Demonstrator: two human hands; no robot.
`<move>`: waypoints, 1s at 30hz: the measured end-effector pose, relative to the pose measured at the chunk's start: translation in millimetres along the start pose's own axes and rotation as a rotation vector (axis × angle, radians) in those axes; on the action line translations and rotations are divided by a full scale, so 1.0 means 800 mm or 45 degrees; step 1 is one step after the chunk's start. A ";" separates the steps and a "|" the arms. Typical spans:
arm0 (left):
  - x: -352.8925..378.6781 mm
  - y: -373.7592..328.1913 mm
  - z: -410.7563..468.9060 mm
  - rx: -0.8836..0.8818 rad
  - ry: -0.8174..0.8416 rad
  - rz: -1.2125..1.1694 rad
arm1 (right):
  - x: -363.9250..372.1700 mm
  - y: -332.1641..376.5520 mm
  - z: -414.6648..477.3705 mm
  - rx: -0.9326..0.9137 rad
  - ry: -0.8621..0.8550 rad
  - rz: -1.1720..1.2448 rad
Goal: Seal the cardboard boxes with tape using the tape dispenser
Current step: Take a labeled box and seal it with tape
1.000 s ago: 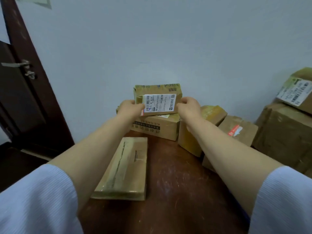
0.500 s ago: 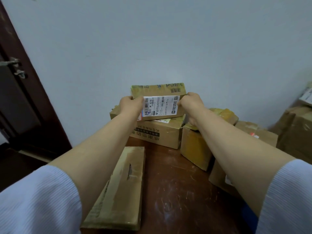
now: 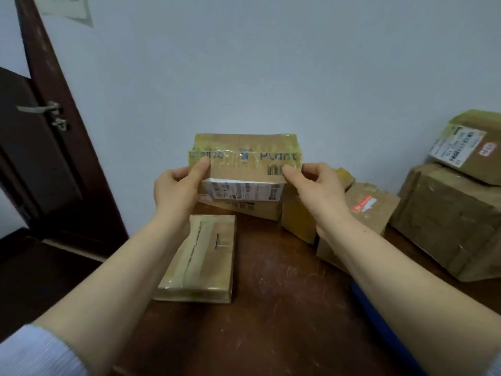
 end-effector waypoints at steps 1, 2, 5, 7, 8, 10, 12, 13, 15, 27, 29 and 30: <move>-0.007 -0.002 -0.017 0.026 0.008 0.015 | -0.006 -0.001 -0.021 0.004 0.008 0.004; -0.013 -0.003 -0.034 0.041 0.017 0.030 | -0.013 -0.002 -0.043 0.001 0.017 0.009; -0.026 0.016 -0.076 0.002 0.055 0.126 | -0.031 -0.024 -0.095 0.039 0.017 -0.008; -0.024 0.031 -0.101 -0.013 0.139 0.227 | -0.042 -0.043 -0.124 0.100 0.009 -0.020; -0.020 0.038 -0.114 -0.031 0.191 0.277 | -0.047 -0.054 -0.137 0.133 0.013 -0.027; -0.012 0.052 -0.140 -0.058 0.289 0.393 | -0.057 -0.075 -0.160 0.206 0.023 -0.040; -0.007 0.065 -0.161 -0.044 0.352 0.409 | -0.068 -0.095 -0.182 0.267 0.039 -0.048; -0.004 0.069 -0.170 -0.031 0.380 0.405 | -0.073 -0.102 -0.192 0.276 0.048 -0.057; 0.002 0.073 -0.185 0.007 0.425 0.453 | -0.083 -0.110 -0.208 0.280 0.042 -0.072; 0.041 0.090 -0.202 0.095 0.537 1.006 | -0.144 -0.129 -0.217 0.265 -0.078 -0.288; 0.051 0.067 -0.214 0.454 0.504 1.182 | -0.165 -0.120 -0.205 0.163 -0.152 -0.611; 0.060 0.057 -0.225 0.656 0.538 1.241 | -0.170 -0.119 -0.199 0.132 -0.147 -0.809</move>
Point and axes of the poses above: each hand's wrist, its own z-axis towards the middle knuckle, its own x-axis out of the palm, y = z × x, the point moved 6 cm from there along z, towards the middle knuckle, and after that the axes turned 7 degrees about y, right-handed, at the moved point
